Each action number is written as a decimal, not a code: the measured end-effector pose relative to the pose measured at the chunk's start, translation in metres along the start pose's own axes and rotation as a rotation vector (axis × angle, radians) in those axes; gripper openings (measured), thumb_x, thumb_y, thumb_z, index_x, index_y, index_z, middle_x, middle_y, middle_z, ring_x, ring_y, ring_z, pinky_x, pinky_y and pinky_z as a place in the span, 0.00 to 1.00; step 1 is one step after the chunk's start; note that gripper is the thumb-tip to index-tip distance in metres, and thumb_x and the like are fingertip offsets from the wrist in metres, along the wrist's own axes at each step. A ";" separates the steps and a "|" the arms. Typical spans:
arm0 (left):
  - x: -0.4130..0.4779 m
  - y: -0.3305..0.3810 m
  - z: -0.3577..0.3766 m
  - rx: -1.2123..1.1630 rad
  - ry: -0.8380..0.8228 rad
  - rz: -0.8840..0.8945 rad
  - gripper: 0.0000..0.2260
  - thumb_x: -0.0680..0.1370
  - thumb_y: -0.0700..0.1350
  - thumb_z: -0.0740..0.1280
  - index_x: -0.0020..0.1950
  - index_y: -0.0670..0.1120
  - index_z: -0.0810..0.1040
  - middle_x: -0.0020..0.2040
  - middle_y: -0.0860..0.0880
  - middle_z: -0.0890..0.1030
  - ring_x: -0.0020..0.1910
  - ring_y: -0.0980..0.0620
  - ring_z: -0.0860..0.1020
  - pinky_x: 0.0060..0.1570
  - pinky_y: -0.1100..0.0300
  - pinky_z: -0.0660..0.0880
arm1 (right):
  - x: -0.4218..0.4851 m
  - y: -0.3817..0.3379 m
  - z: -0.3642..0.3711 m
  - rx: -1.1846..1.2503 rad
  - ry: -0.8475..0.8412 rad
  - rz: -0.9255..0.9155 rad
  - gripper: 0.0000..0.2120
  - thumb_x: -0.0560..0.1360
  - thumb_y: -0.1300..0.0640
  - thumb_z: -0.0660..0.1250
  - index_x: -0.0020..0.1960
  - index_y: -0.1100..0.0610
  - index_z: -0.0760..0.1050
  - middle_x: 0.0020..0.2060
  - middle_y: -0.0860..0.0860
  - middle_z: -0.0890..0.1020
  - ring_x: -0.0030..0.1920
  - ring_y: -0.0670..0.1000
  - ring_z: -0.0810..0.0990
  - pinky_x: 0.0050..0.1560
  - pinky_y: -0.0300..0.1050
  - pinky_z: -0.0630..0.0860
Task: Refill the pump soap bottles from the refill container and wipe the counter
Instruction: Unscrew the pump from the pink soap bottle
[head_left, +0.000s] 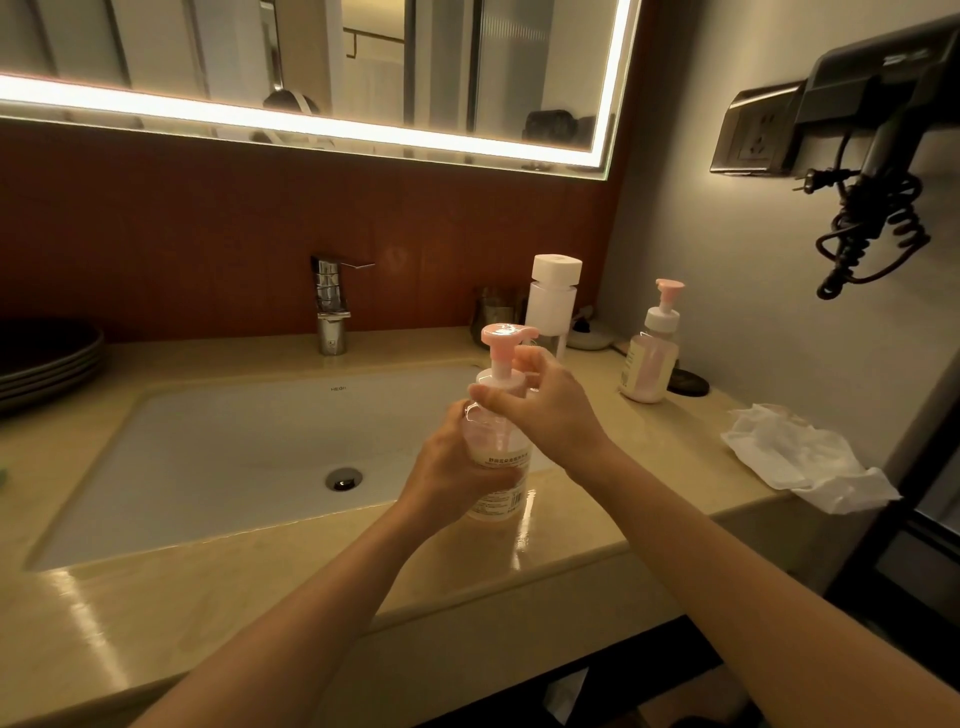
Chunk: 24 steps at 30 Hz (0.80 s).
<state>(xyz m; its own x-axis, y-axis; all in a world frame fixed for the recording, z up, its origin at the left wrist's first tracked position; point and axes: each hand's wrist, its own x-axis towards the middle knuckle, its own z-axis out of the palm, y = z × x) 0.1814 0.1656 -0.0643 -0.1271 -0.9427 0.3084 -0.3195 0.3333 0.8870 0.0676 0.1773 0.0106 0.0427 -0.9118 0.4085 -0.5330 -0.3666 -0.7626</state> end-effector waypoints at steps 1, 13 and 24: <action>0.000 0.000 0.000 0.000 -0.002 0.002 0.33 0.66 0.43 0.76 0.66 0.50 0.63 0.57 0.51 0.76 0.55 0.51 0.76 0.50 0.57 0.73 | 0.000 0.001 0.001 -0.039 0.024 -0.012 0.29 0.68 0.50 0.73 0.65 0.57 0.68 0.57 0.50 0.75 0.53 0.47 0.74 0.50 0.38 0.71; 0.000 0.000 0.000 -0.016 0.009 -0.006 0.35 0.64 0.43 0.78 0.65 0.50 0.65 0.54 0.52 0.77 0.51 0.52 0.76 0.46 0.59 0.74 | 0.009 -0.012 -0.042 0.278 0.155 -0.054 0.07 0.72 0.55 0.69 0.48 0.53 0.75 0.41 0.47 0.80 0.41 0.44 0.79 0.43 0.35 0.75; 0.017 0.013 0.042 -0.059 -0.092 -0.003 0.36 0.64 0.41 0.77 0.67 0.50 0.63 0.58 0.51 0.74 0.57 0.51 0.74 0.56 0.51 0.75 | 0.032 0.091 -0.135 -0.127 0.437 0.286 0.16 0.72 0.43 0.67 0.38 0.56 0.77 0.37 0.54 0.80 0.38 0.54 0.77 0.37 0.46 0.72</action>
<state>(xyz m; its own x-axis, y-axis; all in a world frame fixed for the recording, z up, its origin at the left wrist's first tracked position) 0.1352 0.1551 -0.0618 -0.2125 -0.9375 0.2757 -0.2649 0.3268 0.9072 -0.0939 0.1403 0.0222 -0.4608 -0.7999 0.3844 -0.5707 -0.0647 -0.8186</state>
